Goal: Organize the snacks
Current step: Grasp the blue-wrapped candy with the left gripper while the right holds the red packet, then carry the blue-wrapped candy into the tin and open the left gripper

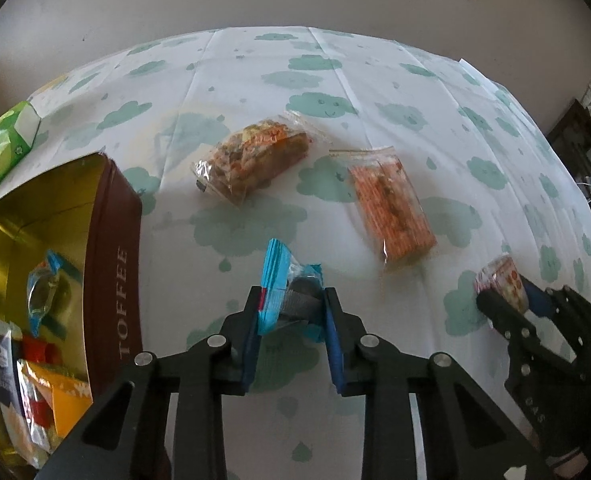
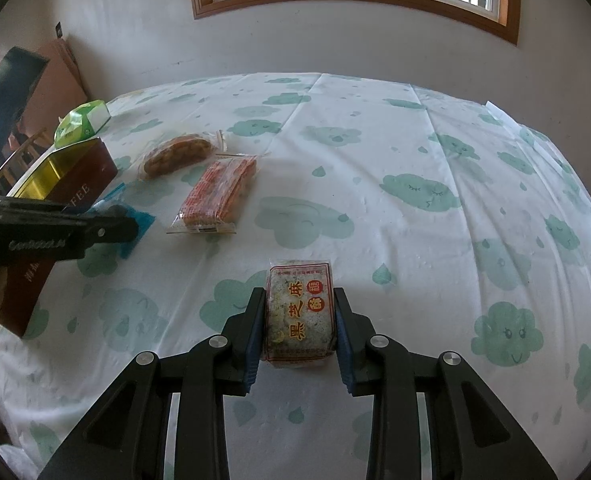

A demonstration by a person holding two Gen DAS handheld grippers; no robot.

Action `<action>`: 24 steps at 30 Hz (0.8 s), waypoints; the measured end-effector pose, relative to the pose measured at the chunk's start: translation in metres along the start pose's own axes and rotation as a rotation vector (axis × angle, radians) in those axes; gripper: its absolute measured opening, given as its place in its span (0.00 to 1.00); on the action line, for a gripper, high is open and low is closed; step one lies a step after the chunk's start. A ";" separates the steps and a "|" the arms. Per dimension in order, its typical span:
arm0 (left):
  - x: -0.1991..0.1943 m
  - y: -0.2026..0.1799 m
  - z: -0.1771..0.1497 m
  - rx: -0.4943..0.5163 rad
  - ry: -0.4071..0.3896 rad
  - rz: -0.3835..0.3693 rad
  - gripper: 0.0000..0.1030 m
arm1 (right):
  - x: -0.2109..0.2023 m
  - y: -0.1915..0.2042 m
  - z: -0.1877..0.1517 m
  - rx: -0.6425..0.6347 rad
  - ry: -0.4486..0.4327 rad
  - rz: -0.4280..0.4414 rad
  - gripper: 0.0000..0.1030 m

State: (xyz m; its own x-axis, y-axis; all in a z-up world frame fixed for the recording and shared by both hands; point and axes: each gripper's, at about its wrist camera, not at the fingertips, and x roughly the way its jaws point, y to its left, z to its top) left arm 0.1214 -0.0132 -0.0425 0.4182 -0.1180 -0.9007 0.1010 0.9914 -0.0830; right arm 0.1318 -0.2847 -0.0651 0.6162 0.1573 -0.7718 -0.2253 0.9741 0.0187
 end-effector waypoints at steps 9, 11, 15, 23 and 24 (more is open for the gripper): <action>-0.018 -0.006 -0.020 0.016 -0.005 -0.001 0.24 | 0.000 -0.002 0.000 0.000 0.000 0.001 0.32; -0.021 -0.008 -0.024 0.022 -0.003 0.008 0.24 | 0.000 -0.002 0.000 0.001 0.000 0.002 0.32; -0.034 -0.008 -0.030 0.023 -0.019 0.018 0.24 | 0.000 -0.002 0.000 0.000 0.000 0.001 0.32; -0.067 0.008 -0.030 -0.002 -0.089 0.028 0.24 | 0.002 -0.004 -0.001 -0.011 0.002 -0.009 0.33; -0.070 0.011 -0.029 -0.005 -0.094 0.030 0.24 | 0.001 -0.004 -0.001 -0.012 0.002 -0.009 0.33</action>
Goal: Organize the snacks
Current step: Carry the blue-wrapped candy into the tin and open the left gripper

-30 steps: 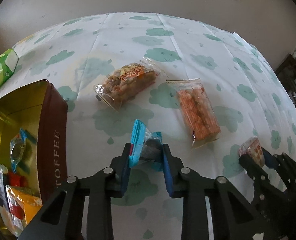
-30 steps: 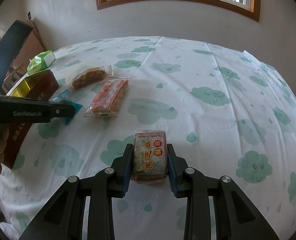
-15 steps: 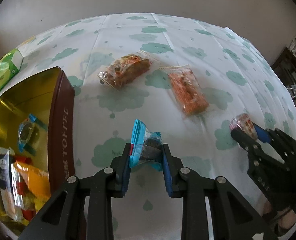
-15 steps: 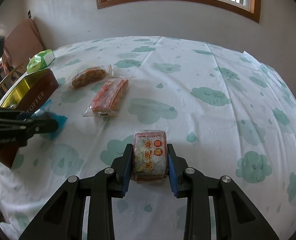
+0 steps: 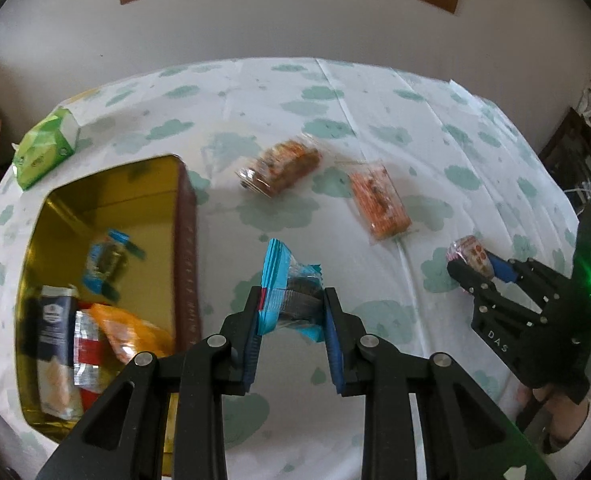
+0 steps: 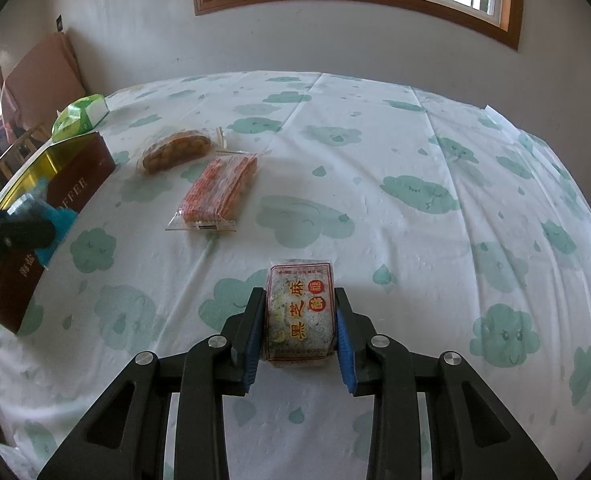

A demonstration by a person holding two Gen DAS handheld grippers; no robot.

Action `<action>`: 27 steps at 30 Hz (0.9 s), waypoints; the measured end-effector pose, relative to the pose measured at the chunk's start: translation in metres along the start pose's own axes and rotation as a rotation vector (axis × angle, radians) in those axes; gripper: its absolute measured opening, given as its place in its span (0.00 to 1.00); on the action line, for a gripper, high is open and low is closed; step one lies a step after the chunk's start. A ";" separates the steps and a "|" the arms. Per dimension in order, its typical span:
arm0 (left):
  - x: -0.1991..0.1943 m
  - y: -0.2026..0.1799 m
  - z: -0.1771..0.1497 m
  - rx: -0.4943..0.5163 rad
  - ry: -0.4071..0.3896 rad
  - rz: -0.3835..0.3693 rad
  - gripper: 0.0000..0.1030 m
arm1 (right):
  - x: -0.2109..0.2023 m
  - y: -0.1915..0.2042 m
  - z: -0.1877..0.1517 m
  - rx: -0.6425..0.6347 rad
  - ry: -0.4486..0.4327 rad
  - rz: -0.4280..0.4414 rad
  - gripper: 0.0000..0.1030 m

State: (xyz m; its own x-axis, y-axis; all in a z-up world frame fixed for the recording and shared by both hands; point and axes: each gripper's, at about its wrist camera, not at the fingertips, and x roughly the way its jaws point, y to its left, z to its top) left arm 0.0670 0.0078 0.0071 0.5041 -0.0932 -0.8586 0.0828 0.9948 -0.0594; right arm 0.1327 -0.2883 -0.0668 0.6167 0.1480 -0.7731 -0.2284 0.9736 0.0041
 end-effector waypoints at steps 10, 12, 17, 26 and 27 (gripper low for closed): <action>-0.017 0.054 0.008 -0.076 -0.040 0.079 0.24 | 0.001 -0.002 0.002 -0.013 0.003 -0.011 0.33; -0.017 0.069 0.008 -0.097 -0.039 0.104 0.24 | 0.001 -0.002 0.002 -0.014 0.003 -0.011 0.33; -0.013 0.097 0.009 -0.141 -0.035 0.162 0.24 | 0.002 -0.003 0.003 -0.016 0.003 -0.013 0.33; 0.002 0.130 0.001 -0.184 0.000 0.211 0.24 | 0.001 -0.003 0.002 -0.016 0.003 -0.012 0.33; 0.004 0.132 0.000 -0.184 0.003 0.214 0.24 | 0.001 -0.004 0.002 -0.017 0.003 -0.013 0.33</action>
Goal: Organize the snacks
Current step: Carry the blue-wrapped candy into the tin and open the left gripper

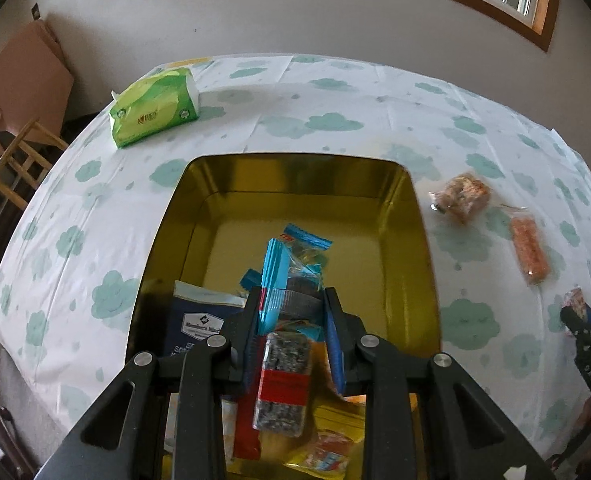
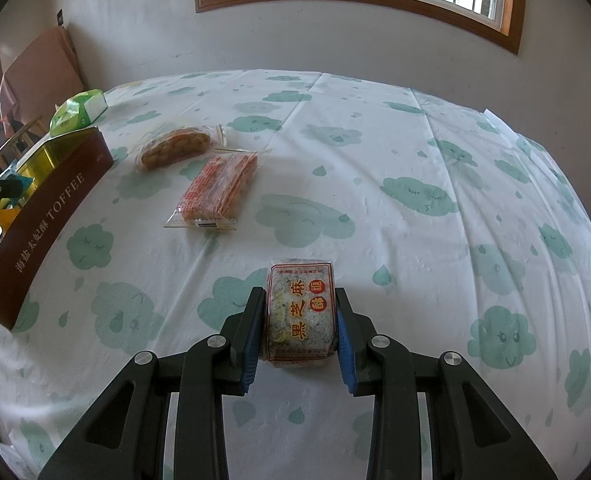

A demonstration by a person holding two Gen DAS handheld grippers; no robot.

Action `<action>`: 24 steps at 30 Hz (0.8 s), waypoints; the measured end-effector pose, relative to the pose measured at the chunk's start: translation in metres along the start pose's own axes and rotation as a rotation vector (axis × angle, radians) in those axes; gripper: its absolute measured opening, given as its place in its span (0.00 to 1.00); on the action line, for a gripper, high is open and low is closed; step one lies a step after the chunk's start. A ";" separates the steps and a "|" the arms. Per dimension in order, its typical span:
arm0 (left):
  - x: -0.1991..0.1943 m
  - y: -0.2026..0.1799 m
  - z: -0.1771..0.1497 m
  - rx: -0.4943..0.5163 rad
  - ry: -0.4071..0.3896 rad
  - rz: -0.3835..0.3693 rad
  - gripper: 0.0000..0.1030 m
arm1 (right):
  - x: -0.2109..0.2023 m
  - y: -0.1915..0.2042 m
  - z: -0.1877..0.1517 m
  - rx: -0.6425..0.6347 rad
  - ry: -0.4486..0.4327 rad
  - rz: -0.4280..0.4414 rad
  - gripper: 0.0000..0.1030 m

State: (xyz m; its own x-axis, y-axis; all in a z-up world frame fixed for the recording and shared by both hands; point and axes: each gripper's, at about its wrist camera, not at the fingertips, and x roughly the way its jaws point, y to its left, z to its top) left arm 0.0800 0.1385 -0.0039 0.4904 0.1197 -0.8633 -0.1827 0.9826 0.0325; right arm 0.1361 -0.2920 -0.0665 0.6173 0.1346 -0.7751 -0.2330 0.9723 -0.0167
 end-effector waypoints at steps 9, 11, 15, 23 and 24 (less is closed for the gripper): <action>0.015 0.003 -0.006 -0.003 0.033 0.011 0.25 | 0.000 0.001 0.000 0.000 0.000 0.000 0.33; 0.016 0.004 -0.007 -0.007 0.036 0.009 0.25 | 0.000 0.001 0.000 0.000 0.000 0.000 0.33; 0.017 0.004 -0.009 -0.004 0.038 0.009 0.26 | 0.000 0.002 0.000 0.000 0.000 0.000 0.33; 0.019 0.006 -0.011 -0.004 0.048 0.002 0.26 | 0.001 0.000 0.000 0.002 0.000 -0.005 0.37; 0.019 0.006 -0.012 -0.004 0.049 0.003 0.27 | 0.000 -0.002 -0.001 0.003 0.001 -0.006 0.37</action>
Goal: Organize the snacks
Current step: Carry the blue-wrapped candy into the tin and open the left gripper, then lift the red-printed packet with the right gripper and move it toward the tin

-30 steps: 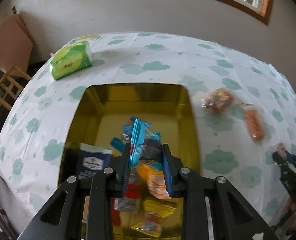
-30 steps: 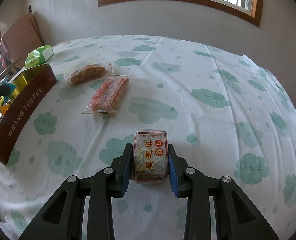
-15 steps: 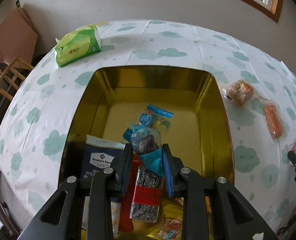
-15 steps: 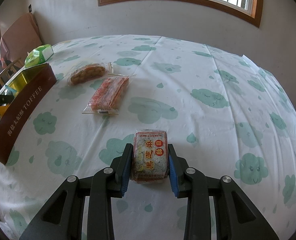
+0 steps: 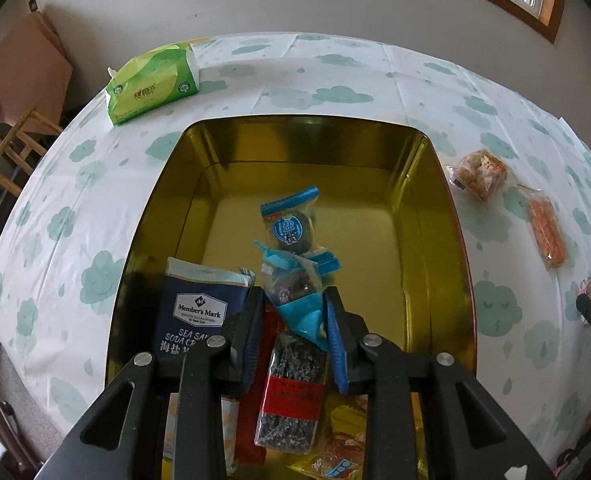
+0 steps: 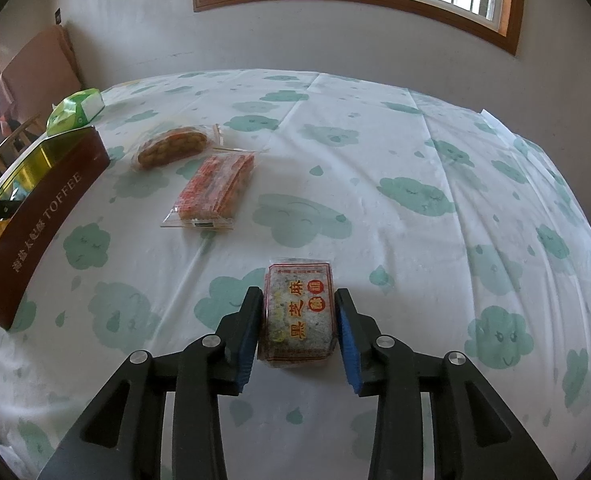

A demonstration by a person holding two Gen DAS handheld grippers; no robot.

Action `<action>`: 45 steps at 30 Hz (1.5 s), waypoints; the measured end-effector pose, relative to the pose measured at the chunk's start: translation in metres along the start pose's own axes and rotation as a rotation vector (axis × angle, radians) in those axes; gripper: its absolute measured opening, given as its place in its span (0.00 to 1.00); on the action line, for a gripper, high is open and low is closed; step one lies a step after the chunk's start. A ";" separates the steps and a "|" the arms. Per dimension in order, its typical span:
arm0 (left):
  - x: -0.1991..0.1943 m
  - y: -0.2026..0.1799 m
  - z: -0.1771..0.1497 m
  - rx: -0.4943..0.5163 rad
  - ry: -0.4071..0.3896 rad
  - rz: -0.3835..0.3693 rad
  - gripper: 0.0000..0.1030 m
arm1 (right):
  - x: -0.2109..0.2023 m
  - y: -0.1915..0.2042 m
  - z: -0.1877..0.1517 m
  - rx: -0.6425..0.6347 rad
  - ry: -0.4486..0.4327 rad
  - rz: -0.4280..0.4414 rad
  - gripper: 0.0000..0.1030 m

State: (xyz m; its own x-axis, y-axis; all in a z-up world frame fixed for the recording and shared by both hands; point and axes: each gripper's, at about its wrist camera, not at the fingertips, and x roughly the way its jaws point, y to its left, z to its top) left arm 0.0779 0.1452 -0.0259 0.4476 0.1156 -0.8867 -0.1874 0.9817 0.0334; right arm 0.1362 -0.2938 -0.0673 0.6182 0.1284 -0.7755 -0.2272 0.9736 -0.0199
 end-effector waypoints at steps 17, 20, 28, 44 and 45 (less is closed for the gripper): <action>-0.021 0.000 -0.002 0.005 -0.034 -0.002 0.43 | 0.003 -0.006 0.003 -0.003 0.001 -0.004 0.42; -0.027 0.001 -0.004 0.004 -0.043 -0.011 0.44 | 0.003 -0.007 0.003 -0.003 0.002 -0.003 0.42; -0.039 0.003 -0.009 0.006 -0.055 -0.024 0.44 | 0.003 -0.007 0.003 -0.003 0.002 -0.003 0.43; -0.055 0.015 -0.031 -0.010 -0.079 -0.023 0.49 | 0.003 -0.007 0.004 -0.002 0.001 0.000 0.44; -0.056 0.015 -0.032 -0.009 -0.083 -0.026 0.49 | 0.003 -0.008 0.004 -0.003 0.001 0.000 0.44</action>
State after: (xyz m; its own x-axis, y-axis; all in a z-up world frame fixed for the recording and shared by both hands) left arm 0.0221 0.1489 0.0092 0.5231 0.1026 -0.8461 -0.1826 0.9832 0.0063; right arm 0.1430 -0.3006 -0.0673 0.6172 0.1279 -0.7764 -0.2292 0.9731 -0.0218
